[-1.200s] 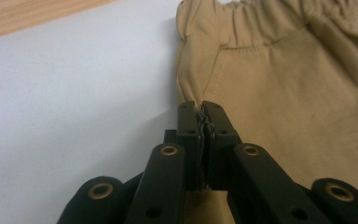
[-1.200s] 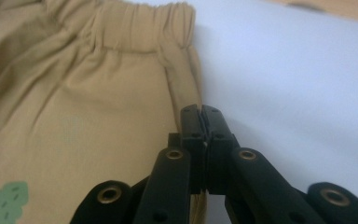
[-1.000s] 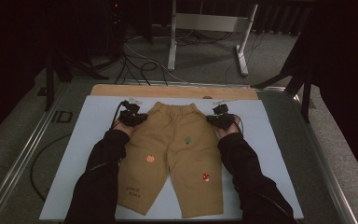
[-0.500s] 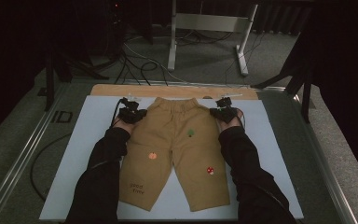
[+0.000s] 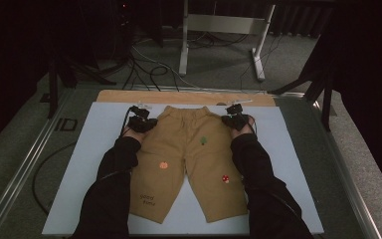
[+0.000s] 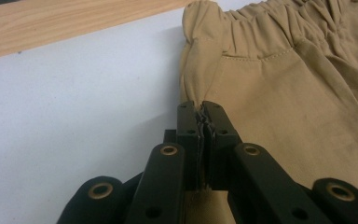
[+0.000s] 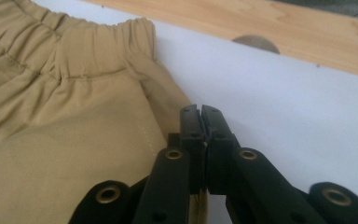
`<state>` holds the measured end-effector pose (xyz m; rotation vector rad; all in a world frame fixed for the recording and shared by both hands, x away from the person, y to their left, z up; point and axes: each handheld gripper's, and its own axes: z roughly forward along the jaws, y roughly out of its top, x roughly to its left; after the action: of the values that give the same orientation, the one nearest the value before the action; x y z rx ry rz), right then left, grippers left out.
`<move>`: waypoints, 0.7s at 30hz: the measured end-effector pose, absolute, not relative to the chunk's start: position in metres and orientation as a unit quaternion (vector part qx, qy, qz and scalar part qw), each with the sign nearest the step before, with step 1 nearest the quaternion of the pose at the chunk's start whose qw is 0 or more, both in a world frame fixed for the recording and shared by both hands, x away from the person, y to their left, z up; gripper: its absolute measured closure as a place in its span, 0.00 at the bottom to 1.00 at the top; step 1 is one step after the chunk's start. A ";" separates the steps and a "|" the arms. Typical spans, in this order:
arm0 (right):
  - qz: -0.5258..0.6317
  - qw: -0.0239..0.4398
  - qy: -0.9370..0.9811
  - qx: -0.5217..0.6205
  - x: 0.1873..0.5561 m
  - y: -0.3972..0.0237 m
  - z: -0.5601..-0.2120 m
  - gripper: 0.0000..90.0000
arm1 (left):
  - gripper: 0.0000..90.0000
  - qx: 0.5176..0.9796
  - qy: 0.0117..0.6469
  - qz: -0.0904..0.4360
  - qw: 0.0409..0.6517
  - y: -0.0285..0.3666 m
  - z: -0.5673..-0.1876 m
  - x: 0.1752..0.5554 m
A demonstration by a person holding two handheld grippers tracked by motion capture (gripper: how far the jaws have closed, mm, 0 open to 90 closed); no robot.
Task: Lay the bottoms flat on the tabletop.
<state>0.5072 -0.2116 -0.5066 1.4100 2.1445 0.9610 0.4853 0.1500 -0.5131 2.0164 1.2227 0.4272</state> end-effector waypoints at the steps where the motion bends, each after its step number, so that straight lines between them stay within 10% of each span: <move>1: 0.344 0.203 0.767 0.502 0.507 -0.212 -0.506 0.97 | 0.97 0.783 0.476 0.163 0.366 0.150 -0.513 0.485; 4: 0.343 0.205 0.765 0.505 0.506 -0.212 -0.505 0.88 | 0.92 0.781 0.475 0.162 0.372 0.150 -0.512 0.484; 7: 0.351 0.201 0.763 0.504 0.503 -0.214 -0.503 0.65 | 0.58 0.782 0.484 0.163 0.356 0.149 -0.512 0.483; 12: 0.357 0.179 0.771 0.496 0.501 -0.213 -0.501 0.31 | 0.35 0.778 0.491 0.152 0.362 0.151 -0.507 0.481; 21: 0.384 0.159 0.782 0.464 0.491 -0.212 -0.492 0.13 | 0.08 0.782 0.472 0.140 0.382 0.153 -0.493 0.473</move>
<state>0.4907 -0.2123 -0.4922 1.3249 2.2355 1.0988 0.4733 0.1528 -0.4925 1.9956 1.2043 0.3578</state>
